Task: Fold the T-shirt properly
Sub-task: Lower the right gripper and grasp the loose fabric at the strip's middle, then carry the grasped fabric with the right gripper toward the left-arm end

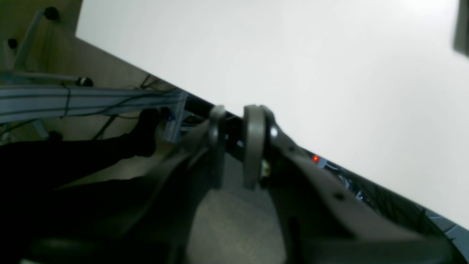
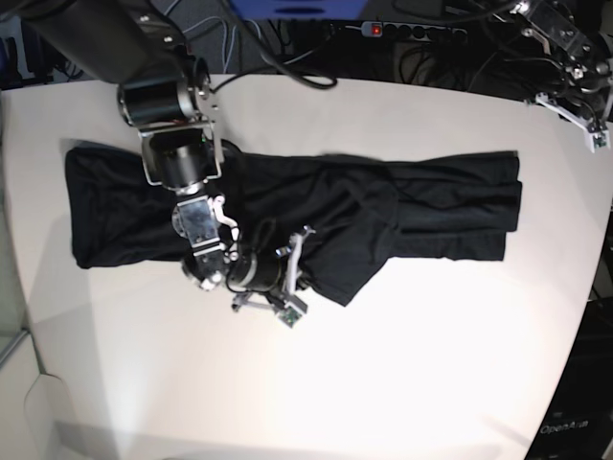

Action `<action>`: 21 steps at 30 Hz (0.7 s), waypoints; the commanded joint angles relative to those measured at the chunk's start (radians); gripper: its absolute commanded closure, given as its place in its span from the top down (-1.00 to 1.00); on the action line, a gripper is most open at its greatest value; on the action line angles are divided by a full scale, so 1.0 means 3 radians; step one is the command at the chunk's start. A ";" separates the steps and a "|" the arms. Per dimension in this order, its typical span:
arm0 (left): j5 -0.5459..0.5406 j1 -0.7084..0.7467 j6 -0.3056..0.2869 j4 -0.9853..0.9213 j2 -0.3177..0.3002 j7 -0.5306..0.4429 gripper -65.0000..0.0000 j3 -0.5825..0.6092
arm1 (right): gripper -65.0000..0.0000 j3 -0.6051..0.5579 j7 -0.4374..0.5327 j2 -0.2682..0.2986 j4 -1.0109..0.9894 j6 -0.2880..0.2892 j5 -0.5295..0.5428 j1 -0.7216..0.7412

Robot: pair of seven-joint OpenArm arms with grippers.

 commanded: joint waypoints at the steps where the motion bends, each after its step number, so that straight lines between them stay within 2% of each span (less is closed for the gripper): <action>1: -0.0024 0.0000 0.0016 0.0051 -0.0040 -0.0035 -0.75 0.0001 | -1.00 -0.0008 0.0034 -0.0062 0.0151 -0.0002 0.0056 0.0057; 4: -0.0024 0.0000 0.0016 0.0051 -0.0040 -0.0035 -0.75 0.0001 | -1.00 -0.0013 -0.0001 -0.0103 0.0468 -0.0002 0.0051 -0.0076; 8: -0.0024 0.0006 0.0016 0.0051 -0.0040 -0.0035 -0.75 0.0001 | -1.00 -0.0028 -0.0298 -0.0190 0.0944 -0.0002 0.0051 -0.0260; 16: -0.0013 -0.0005 0.0016 0.0051 -0.0040 -0.0035 -0.75 0.0006 | -1.00 -0.0519 -0.0630 -0.0231 0.1793 -0.0002 0.0056 -0.0623; 21: 0.0181 -0.0061 0.0016 0.0046 -0.0035 -0.0050 -0.75 0.0006 | -1.00 -0.0882 -0.0763 -0.0236 0.2115 -0.0002 0.0056 -0.0787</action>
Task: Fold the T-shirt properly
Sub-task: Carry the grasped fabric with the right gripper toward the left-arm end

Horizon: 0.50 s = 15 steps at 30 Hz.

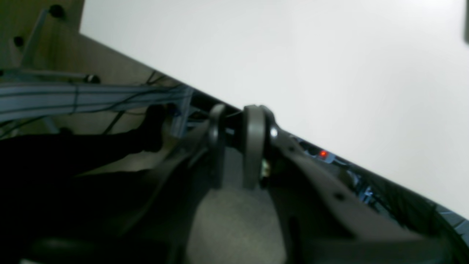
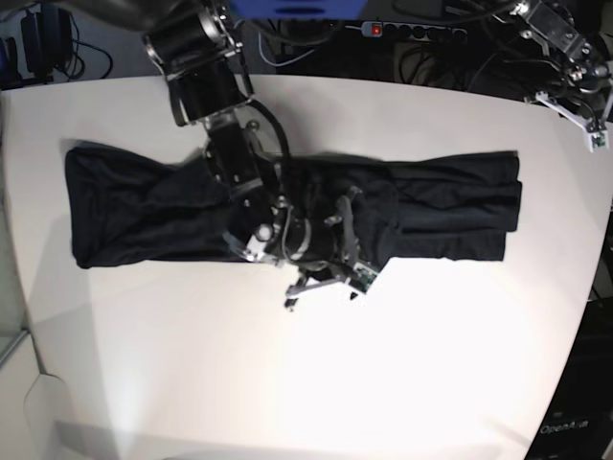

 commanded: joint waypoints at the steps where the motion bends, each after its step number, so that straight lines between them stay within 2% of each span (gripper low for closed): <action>1: -0.0001 -0.0038 0.0016 0.0048 -0.0036 -0.0045 -0.75 0.0000 | -1.00 -0.0069 0.0059 -0.0033 0.0096 -0.0002 0.0052 0.0051; 11: 0.0025 0.0018 0.0016 0.0002 0.0005 -0.0035 -0.75 0.0169 | -1.00 -0.0642 -0.0007 -0.0033 0.0168 -0.0002 0.0078 0.0092; 15: 0.0061 0.0013 0.0016 -0.0105 0.0051 -0.0061 -0.75 0.0174 | -1.00 -0.0887 -0.0038 -0.0033 0.0163 -0.0002 0.0374 0.0209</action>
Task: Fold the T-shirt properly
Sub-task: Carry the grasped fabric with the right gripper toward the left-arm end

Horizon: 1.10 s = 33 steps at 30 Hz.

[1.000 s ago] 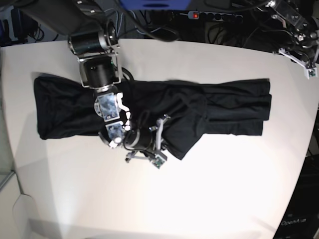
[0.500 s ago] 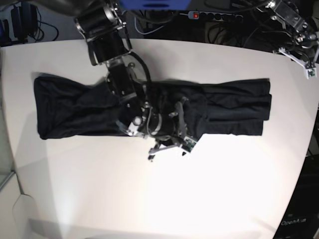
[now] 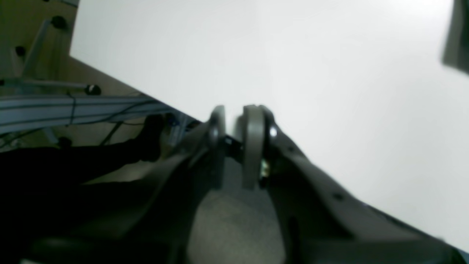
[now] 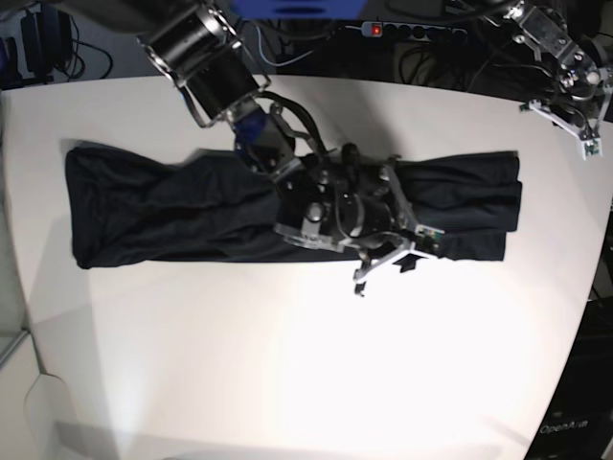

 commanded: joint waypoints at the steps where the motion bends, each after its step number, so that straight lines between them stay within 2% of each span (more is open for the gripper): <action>1: 0.0089 -0.0006 -0.0038 -0.0046 -0.0001 0.0082 -0.75 0.0009 | -1.00 -0.0042 0.0018 -0.0050 0.0046 -0.0006 0.0090 0.0134; 4: 0.0171 -0.0016 -0.0038 -0.0138 0.0004 0.0077 -0.75 0.0009 | -1.00 -0.0211 -0.0074 -0.0050 0.0010 -0.0006 0.0238 0.0216; 12: 0.0176 -0.0016 -0.0038 -0.0204 -0.0001 0.0077 -0.75 0.0009 | -1.00 -0.0722 -0.0074 -0.0050 -0.0011 -0.0006 0.0448 0.0293; 20: 0.0176 -0.0016 -0.0038 -0.0204 -0.0001 0.0077 -0.75 0.0009 | -1.00 -0.0891 -0.0069 -0.0050 -0.0016 -0.0006 0.0750 0.0492; 28: 0.0176 -0.0001 -0.0038 -0.0199 -0.0001 0.0077 -0.75 0.0014 | -1.00 -0.1121 0.0033 -0.0050 -0.0399 -0.0006 0.1435 0.0953; 33: 0.0181 -0.0001 -0.0038 -0.0199 0.0004 0.0077 -0.75 0.0014 | -1.00 -0.1126 0.0202 -0.0050 -0.0675 -0.0006 0.1655 0.1127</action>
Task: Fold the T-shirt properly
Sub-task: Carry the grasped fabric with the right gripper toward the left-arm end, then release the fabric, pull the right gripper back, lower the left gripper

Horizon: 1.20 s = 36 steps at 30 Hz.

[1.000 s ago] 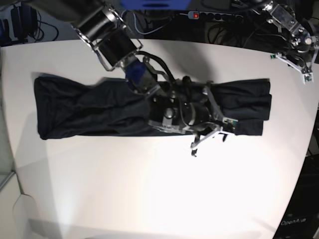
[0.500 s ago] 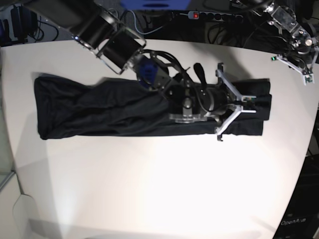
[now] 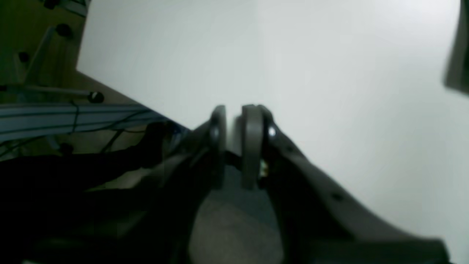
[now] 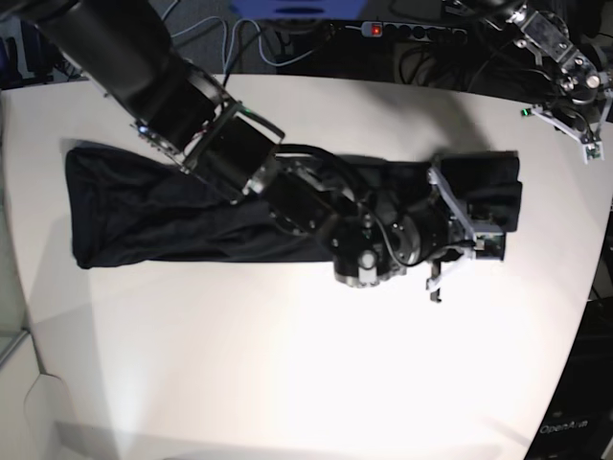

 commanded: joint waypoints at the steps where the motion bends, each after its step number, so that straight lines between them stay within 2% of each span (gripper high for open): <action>1: 0.0103 0.0036 -0.0076 -0.0050 0.0040 0.0252 -0.75 0.0010 | -1.00 0.0016 0.0113 -0.0054 0.0029 -0.0004 0.0073 0.0108; 6: 0.0103 0.0046 -0.0076 -0.0050 0.0040 0.0257 -0.75 0.0122 | -1.00 0.0016 0.0118 -0.0054 -0.0150 -0.0004 0.0083 0.0205; 10: 0.0103 0.0051 -0.0076 -0.0050 0.0081 0.0273 -0.75 0.0214 | -1.00 0.0016 0.0118 -0.0054 -0.0150 -0.0176 0.0083 0.0251; 13: 0.0103 0.0051 -0.0076 -0.0020 0.0152 0.0257 -0.75 0.0214 | -1.00 0.0016 0.0118 -0.0054 -0.0150 -0.0181 0.0083 0.0241; 20: 0.0103 0.0026 -0.0076 -0.0045 0.0147 0.0257 -0.75 0.0220 | -1.00 -0.0082 0.0128 -0.0054 -0.0171 -0.0181 0.0078 -0.0004; 26: 0.0103 0.0021 -0.0076 -0.0030 0.0152 0.0257 -0.75 0.0220 | -1.00 -0.0332 0.0282 -0.0054 -0.0176 -0.0196 0.0073 -0.0102; 36: 0.0103 0.0051 -0.0076 -0.0045 0.0152 0.0257 -0.75 0.0220 | -1.00 -0.0322 0.0287 -0.0054 -0.0145 -0.0196 0.0083 -0.0096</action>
